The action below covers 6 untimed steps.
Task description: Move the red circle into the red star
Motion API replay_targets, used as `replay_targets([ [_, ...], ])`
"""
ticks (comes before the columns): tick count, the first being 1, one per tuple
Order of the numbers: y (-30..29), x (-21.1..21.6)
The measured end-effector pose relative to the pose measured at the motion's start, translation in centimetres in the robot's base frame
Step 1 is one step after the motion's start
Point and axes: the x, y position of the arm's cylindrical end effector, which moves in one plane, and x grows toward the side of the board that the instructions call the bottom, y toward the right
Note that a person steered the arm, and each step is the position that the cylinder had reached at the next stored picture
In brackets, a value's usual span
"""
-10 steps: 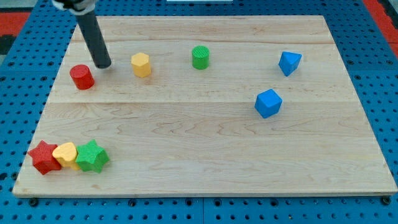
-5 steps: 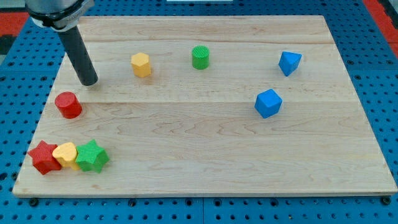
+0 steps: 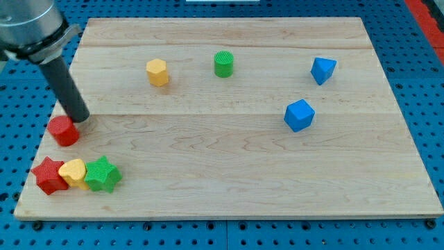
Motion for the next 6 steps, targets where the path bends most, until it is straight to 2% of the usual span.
replay_targets([
  [1,0.0,2.1],
  [3,-1.0,-1.1],
  [4,-3.5,-0.3],
  [6,-2.9,3.2],
])
